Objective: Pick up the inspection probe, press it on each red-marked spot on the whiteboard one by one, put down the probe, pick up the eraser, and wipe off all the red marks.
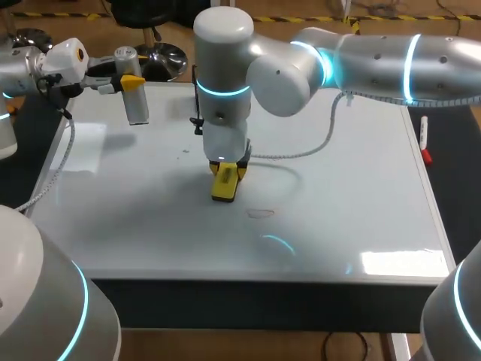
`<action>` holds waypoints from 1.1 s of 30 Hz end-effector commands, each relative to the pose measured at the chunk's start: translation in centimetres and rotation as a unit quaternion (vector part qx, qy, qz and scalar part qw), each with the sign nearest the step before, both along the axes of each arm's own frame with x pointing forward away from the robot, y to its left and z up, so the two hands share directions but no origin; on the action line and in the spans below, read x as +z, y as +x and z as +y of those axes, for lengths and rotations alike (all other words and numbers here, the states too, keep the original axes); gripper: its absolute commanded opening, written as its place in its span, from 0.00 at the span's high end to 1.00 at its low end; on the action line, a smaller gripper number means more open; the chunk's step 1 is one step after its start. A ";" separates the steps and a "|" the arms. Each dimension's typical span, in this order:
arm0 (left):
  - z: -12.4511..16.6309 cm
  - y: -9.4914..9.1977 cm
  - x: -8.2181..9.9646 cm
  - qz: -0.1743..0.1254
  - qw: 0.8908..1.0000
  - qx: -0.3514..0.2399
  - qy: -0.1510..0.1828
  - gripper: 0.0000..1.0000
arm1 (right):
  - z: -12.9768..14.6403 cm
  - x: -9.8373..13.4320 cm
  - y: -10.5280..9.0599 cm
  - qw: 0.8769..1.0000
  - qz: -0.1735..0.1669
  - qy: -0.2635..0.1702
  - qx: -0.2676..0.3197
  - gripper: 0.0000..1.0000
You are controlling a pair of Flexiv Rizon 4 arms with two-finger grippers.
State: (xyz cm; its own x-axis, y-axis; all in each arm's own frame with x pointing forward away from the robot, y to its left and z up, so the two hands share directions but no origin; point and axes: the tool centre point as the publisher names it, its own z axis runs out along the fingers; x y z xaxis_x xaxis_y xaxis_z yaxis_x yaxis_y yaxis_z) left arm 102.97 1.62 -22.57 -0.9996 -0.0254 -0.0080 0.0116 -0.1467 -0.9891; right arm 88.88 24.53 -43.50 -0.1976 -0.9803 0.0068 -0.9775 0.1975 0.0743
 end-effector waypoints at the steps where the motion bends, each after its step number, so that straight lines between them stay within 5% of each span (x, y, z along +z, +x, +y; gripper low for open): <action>1: -0.1 -0.2 0.2 0.000 1.000 0.003 0.001 1.00 | -1.9 -2.1 -0.4 1.000 -0.002 0.000 -0.003 1.00; 16: -0.1 -0.2 0.2 0.000 1.000 0.003 0.001 1.00 | -4.0 -1.2 -0.1 1.000 -0.005 -0.009 -0.019 1.00; 26: -0.1 -0.2 0.2 0.000 1.000 0.003 0.001 1.00 | -3.4 6.6 1.6 1.000 -0.005 0.010 -0.006 1.00; 33: -0.1 -0.2 0.2 0.000 1.000 0.003 0.001 1.00 | -3.6 9.7 3.2 1.000 -0.024 0.014 0.006 1.00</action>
State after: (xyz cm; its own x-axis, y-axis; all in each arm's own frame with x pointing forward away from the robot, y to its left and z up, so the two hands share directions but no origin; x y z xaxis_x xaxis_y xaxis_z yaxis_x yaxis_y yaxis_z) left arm 102.97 1.62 -22.57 -0.9996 -0.0255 -0.0080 0.0116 -0.1466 -0.9891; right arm 92.21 21.64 -35.86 -0.1889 -0.9814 -0.0331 -0.9815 0.1876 0.0389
